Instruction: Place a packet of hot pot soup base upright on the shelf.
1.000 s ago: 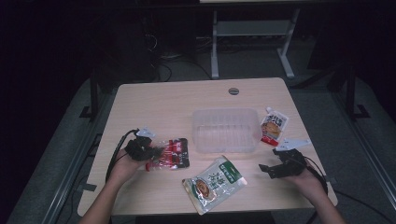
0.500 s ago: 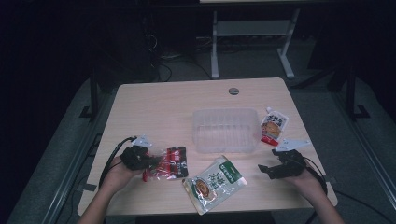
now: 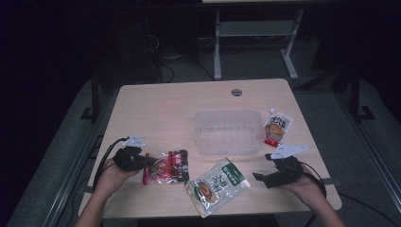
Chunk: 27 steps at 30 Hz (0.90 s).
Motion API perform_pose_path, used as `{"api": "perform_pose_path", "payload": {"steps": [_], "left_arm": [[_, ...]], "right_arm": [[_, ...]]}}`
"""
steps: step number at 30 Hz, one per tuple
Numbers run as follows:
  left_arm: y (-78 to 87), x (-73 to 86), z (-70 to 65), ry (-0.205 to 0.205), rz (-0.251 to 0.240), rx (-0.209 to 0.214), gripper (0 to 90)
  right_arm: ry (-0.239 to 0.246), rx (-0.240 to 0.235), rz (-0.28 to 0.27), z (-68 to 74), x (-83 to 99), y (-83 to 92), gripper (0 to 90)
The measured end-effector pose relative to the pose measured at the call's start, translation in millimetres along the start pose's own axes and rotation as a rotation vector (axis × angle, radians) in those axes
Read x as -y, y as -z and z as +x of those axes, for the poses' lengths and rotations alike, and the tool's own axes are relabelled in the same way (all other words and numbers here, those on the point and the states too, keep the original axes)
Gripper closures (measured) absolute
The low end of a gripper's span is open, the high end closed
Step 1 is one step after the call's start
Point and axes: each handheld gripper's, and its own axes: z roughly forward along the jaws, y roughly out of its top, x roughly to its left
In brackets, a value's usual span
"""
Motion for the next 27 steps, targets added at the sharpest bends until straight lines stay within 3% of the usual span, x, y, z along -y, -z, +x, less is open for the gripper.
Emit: {"api": "perform_pose_path", "payload": {"steps": [8,10,13,19,27], "left_arm": [[12.6,11.3,-6.2,0.026,-0.023,-0.038,88.8],[15.8,17.6,-7.1,0.035,-0.029,-0.048,89.6],[15.4,19.2,-6.4,0.036,-0.025,-0.042,89.7],[13.2,21.1,-1.1,0.041,-0.008,-0.078,89.7],[10.0,24.2,2.3,0.050,0.016,-0.081,89.8]], "right_arm": [[0.038,-0.057,-0.020,19.4,-21.0,-7.0,12.1],[0.043,-0.091,-0.021,24.9,-29.1,-15.3,12.2],[0.044,-0.108,-0.014,29.2,-34.2,-21.3,12.8],[0.102,-0.157,-0.020,47.9,-52.7,-40.8,13.5],[0.135,-0.208,-0.024,65.0,-75.7,-63.7,13.4]]}}
